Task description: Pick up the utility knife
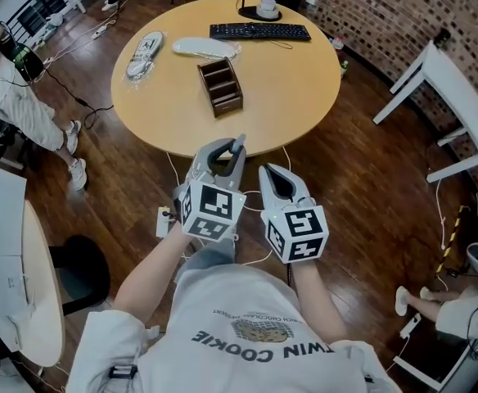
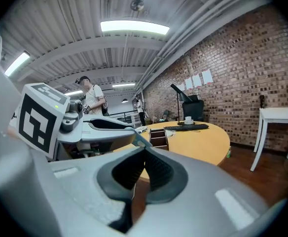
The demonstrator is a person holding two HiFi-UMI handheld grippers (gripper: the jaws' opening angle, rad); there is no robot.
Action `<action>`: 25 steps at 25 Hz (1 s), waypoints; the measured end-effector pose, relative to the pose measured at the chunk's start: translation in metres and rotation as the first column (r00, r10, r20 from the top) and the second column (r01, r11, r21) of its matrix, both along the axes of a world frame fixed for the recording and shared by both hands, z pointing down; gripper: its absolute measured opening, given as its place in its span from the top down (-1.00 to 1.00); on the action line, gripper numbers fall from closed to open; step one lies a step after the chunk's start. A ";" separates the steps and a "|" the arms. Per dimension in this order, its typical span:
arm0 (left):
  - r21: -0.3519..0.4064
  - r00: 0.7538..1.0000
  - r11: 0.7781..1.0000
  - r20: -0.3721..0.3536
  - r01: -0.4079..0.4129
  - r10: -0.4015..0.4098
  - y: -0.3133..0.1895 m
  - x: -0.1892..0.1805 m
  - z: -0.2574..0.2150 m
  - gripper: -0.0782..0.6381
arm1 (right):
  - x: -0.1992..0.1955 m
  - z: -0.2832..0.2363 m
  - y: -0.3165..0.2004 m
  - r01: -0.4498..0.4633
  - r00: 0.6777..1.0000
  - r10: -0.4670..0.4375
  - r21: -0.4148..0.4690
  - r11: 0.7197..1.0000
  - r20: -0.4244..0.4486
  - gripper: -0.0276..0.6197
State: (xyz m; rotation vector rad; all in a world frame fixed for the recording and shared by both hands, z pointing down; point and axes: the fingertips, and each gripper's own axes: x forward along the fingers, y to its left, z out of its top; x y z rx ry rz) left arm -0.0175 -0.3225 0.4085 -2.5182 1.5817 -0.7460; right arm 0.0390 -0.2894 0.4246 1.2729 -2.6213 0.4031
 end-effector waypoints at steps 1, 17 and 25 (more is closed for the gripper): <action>-0.004 1.000 1.000 -0.020 0.006 -0.006 0.008 0.002 -0.002 0.58 | 0.002 -0.001 0.007 0.003 1.000 -0.003 -0.004 1.000 0.009 0.93; -0.028 0.991 0.999 -0.131 0.038 -0.042 0.123 0.018 -0.011 0.58 | 0.014 -0.013 0.105 0.029 0.999 -0.029 -0.003 1.000 0.031 0.93; -0.046 0.983 0.998 -0.174 0.044 -0.052 0.176 -0.003 -0.009 0.58 | -0.009 -0.016 0.150 0.015 0.999 -0.015 0.003 1.000 0.028 0.93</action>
